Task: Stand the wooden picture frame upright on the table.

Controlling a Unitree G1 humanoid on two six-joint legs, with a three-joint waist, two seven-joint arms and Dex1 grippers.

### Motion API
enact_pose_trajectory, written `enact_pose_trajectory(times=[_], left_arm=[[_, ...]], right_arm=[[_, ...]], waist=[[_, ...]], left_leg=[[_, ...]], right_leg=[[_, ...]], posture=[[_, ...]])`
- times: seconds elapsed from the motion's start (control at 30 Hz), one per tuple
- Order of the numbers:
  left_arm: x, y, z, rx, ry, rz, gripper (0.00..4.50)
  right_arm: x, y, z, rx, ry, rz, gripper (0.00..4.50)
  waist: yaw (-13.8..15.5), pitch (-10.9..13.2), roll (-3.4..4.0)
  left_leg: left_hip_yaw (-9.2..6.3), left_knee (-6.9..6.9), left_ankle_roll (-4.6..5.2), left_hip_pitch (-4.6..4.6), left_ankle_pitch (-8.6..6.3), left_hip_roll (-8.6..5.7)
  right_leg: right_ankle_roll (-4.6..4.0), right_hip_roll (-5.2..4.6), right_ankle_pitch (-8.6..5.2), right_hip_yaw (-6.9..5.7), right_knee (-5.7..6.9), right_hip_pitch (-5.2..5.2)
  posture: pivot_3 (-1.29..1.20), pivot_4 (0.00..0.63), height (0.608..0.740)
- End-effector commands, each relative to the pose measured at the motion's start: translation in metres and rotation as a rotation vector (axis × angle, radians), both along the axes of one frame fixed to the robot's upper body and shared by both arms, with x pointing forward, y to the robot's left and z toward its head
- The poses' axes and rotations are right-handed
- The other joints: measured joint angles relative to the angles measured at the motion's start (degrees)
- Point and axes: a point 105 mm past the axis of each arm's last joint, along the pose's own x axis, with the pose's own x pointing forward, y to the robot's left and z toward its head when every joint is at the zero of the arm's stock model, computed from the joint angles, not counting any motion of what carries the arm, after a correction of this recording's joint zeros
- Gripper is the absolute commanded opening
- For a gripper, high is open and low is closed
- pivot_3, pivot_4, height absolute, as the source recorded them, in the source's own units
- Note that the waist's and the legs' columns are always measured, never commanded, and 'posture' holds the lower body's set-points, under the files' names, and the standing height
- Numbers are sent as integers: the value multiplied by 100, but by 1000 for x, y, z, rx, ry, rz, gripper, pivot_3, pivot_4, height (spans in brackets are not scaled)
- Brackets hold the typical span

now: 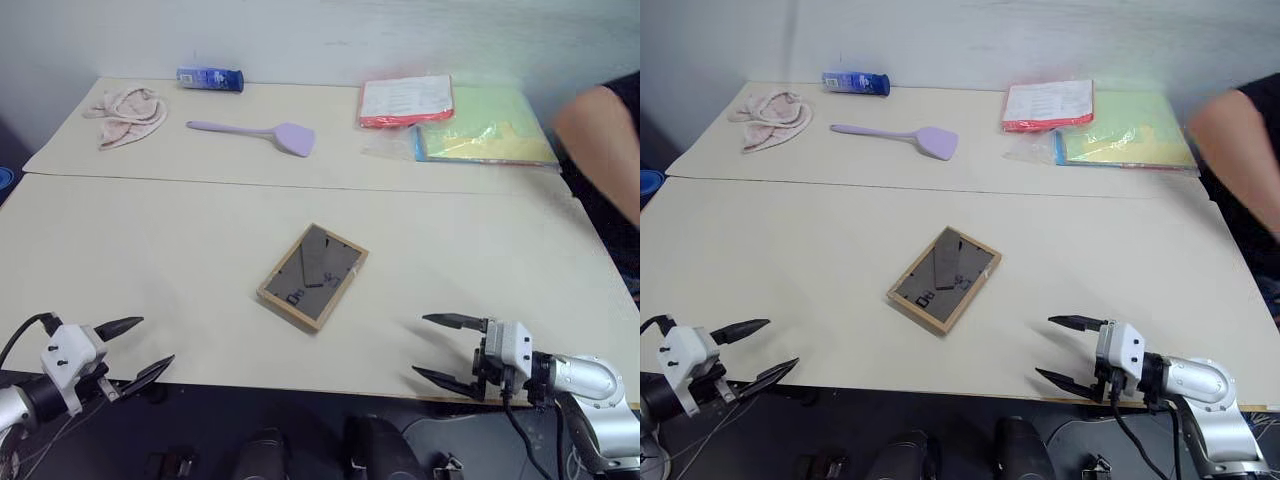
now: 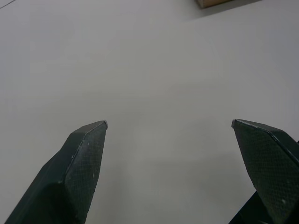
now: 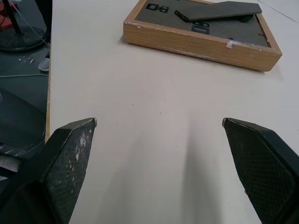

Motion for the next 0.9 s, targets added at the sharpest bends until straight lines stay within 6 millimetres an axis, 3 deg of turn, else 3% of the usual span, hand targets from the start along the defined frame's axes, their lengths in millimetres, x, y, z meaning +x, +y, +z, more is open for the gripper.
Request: enact_pose_trajectory(times=[0.03, 0.1, 0.2, 0.3, 0.4, 0.53, 0.63, 0.77, 0.9], left_arm=[[5, -4, 6, -19, -9, -10, 4500], [16, -14, 13, -96, -2, -7, 4500], [40, -40, 24, -111, -16, -75, 4313], [76, -59, 31, -96, -50, -71, 3597], [114, -83, 31, -82, -79, -87, 2605], [133, -108, 22, -51, -57, -154, 1406], [138, -119, 14, -27, -37, -189, 488], [126, -141, 4, -35, 10, -310, 488], [103, -153, 4, -102, 54, -392, 488]], right_arm=[[5, 8, 9, 22, -50, -8, 4448], [11, 15, 13, 43, -54, -11, 4287], [21, 31, 18, 65, -46, 5, 3509], [33, 48, 14, 36, -43, 12, 2440], [51, 66, 8, -1, -81, 8, 1332], [71, 81, 6, -16, -104, -28, 6], [80, 89, 8, -8, -107, -42, 0], [91, 103, 17, 9, -128, -32, 0], [103, 101, 27, -1, -146, -44, 0]], waist=[[-1, 0, 0], [-3, 1, 1], [1, 1, 2], [26, 0, 3], [25, -2, 4], [-29, -2, 4], [-36, -1, 2], [-7, -1, 3], [-13, -1, 3]], left_leg=[[0, -1, 0, 0, 0, 0], [0, -1, -1, 0, 0, 0], [-2, 1, -4, 2, 3, 0], [-4, 7, -7, -2, 6, -4], [-1, 8, -9, -5, 8, -7], [16, 40, -4, -21, 6, -7], [31, 41, -3, -21, 5, -2], [27, 50, -6, -20, 6, -1], [25, 50, -3, -21, 5, -1]], right_leg=[[0, 0, 0, 0, 0, 0], [0, 0, 0, 0, 1, 0], [1, 0, 0, -1, 7, 0], [2, -1, 1, -4, 12, -2], [6, 4, 4, -7, 17, -2], [10, 11, 6, -9, 50, -15], [11, 14, 6, -7, 52, -23], [11, 12, 6, -7, 62, -23], [10, 10, 6, -6, 61, -22]], posture=[[0, 150, 740], [0, 150, 740], [0, 150, 740], [0, 150, 740], [0, 150, 740], [0, 150, 740], [0, 150, 740], [0, 150, 740], [0, 150, 740]])
